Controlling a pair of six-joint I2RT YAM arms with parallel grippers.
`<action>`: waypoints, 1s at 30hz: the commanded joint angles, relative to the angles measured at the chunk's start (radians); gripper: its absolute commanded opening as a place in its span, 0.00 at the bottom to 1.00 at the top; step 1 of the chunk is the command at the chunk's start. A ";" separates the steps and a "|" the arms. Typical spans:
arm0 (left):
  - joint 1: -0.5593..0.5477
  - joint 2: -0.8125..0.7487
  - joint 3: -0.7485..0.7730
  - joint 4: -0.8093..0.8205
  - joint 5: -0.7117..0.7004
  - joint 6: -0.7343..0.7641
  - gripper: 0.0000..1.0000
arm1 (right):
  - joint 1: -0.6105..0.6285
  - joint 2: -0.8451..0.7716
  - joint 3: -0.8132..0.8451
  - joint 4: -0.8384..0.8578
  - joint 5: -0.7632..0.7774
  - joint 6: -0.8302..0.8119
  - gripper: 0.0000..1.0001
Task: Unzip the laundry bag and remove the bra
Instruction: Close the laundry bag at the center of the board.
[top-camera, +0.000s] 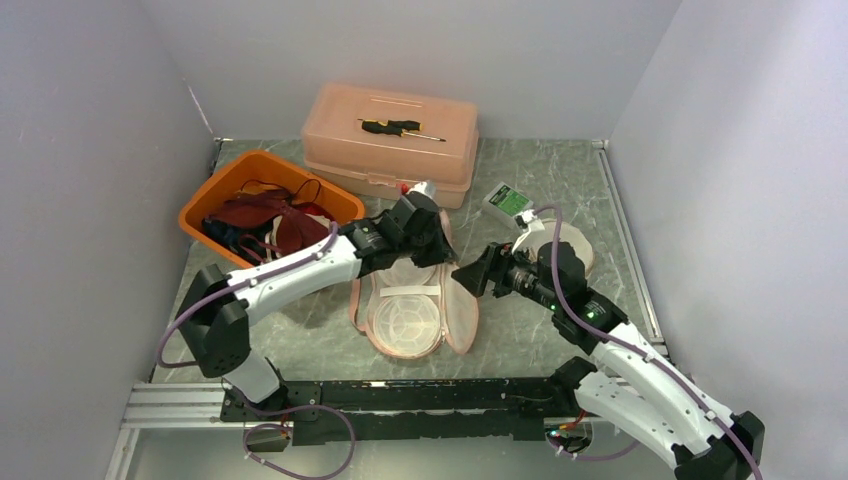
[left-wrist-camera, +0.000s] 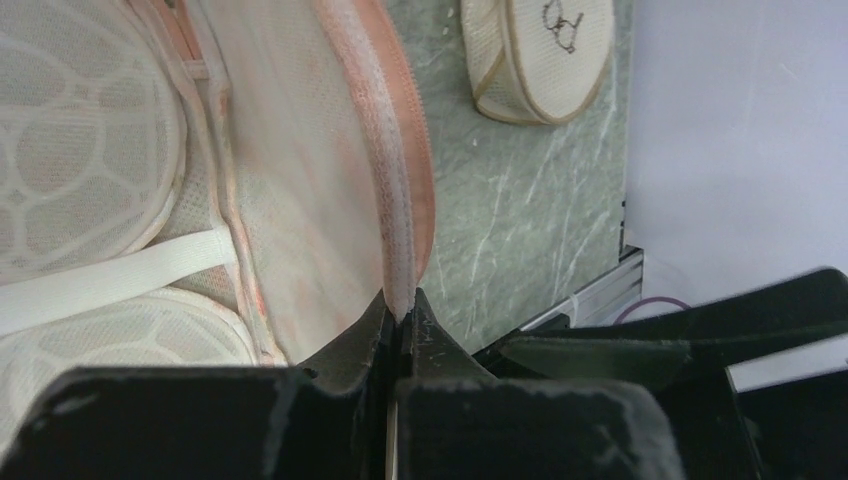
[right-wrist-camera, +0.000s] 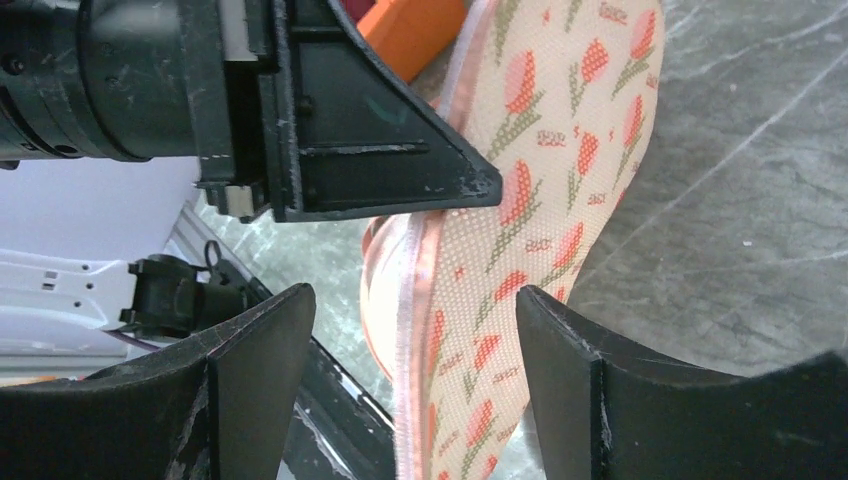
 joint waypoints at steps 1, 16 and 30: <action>0.021 -0.127 -0.021 0.026 0.034 0.084 0.03 | 0.002 -0.022 0.035 0.015 -0.012 0.030 0.77; 0.205 -0.318 -0.305 0.022 0.217 0.380 0.03 | 0.001 -0.010 -0.138 0.154 -0.030 0.094 0.75; 0.261 -0.285 -0.461 0.232 0.196 0.465 0.03 | 0.001 0.018 -0.244 0.252 -0.030 0.127 0.72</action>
